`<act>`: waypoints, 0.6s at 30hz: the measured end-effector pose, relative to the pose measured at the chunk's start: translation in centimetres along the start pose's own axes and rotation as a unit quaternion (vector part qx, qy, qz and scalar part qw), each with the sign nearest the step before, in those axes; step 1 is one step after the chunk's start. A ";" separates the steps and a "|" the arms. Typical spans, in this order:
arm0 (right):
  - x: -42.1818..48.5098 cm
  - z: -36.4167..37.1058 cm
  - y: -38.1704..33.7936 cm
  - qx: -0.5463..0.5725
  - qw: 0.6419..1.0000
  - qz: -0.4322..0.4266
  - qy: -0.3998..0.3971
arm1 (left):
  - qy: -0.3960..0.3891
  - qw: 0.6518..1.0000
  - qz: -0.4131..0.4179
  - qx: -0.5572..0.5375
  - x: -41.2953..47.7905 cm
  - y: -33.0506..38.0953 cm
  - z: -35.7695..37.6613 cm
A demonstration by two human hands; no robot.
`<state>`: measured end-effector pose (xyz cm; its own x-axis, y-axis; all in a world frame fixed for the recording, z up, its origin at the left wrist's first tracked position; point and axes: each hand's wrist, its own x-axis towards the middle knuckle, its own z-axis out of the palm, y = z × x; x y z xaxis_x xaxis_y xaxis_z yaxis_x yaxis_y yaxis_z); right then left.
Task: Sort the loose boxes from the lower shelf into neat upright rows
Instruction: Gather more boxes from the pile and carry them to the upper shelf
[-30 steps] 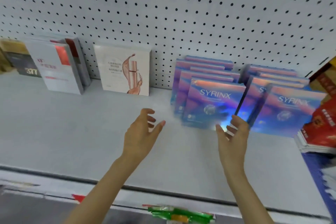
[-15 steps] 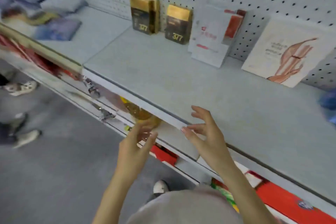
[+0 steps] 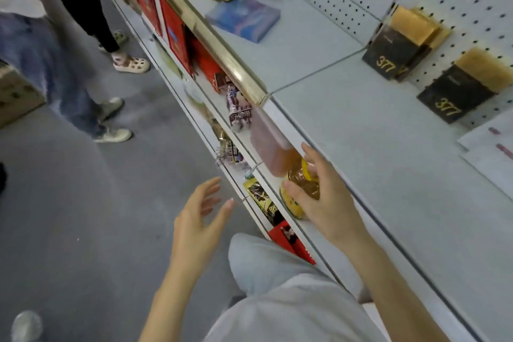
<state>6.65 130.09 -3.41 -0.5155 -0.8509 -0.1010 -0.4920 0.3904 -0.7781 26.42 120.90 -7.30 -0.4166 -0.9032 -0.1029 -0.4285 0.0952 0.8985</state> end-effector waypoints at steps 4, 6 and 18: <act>7.1 1.9 -1.8 0.006 1.000 0.005 0.018 | -0.001 1.000 0.016 0.003 8.0 -0.1 -2.7; 11.4 3.2 -2.7 0.014 1.000 0.007 0.024 | -0.001 1.000 0.025 0.005 12.8 -0.1 -4.0; 35.5 7.1 -11.1 0.078 0.985 0.041 0.148 | -0.032 0.995 0.083 0.037 38.8 2.8 -12.2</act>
<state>-1.20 93.01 -2.79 -0.7422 -0.6702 -0.0002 -0.3388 0.3754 -0.8627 18.84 81.05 -3.55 -0.5357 -0.8443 0.0142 -0.4066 0.2727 0.8720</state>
